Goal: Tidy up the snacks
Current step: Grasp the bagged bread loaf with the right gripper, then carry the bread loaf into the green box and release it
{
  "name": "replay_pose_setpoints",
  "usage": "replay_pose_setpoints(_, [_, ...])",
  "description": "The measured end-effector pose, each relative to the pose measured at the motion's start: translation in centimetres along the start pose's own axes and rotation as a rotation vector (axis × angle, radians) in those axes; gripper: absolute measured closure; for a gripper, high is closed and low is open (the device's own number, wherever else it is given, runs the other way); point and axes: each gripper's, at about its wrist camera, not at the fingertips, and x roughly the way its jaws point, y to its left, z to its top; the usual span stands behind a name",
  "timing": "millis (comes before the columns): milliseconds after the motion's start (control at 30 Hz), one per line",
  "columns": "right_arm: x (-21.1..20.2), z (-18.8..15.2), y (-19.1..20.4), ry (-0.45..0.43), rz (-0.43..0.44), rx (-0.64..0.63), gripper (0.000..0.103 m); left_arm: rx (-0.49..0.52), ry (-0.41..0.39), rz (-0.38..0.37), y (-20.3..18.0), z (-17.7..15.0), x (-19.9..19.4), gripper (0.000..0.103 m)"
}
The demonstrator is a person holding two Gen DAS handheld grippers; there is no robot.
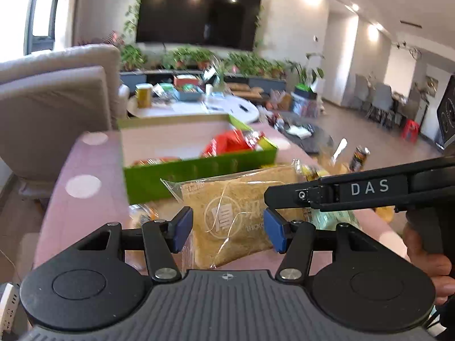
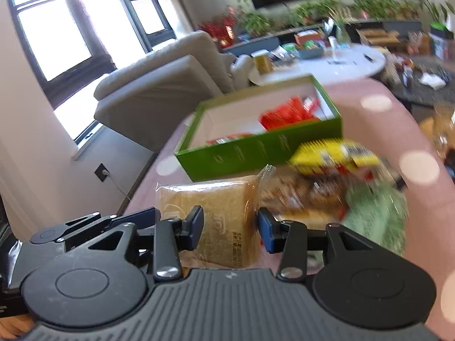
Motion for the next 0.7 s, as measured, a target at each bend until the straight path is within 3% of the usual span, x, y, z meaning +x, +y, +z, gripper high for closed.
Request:
replay_pose_setpoints(233, [1.2, 2.5, 1.5, -0.021, 0.06, -0.048, 0.048, -0.001, -0.058, 0.049, 1.5, 2.2, -0.4, 0.051])
replay_pose_setpoints(700, [4.6, 8.0, 0.2, -0.06, 0.119, -0.042, 0.048, 0.031, -0.104, 0.086, 2.9, 7.6, 4.2, 0.05])
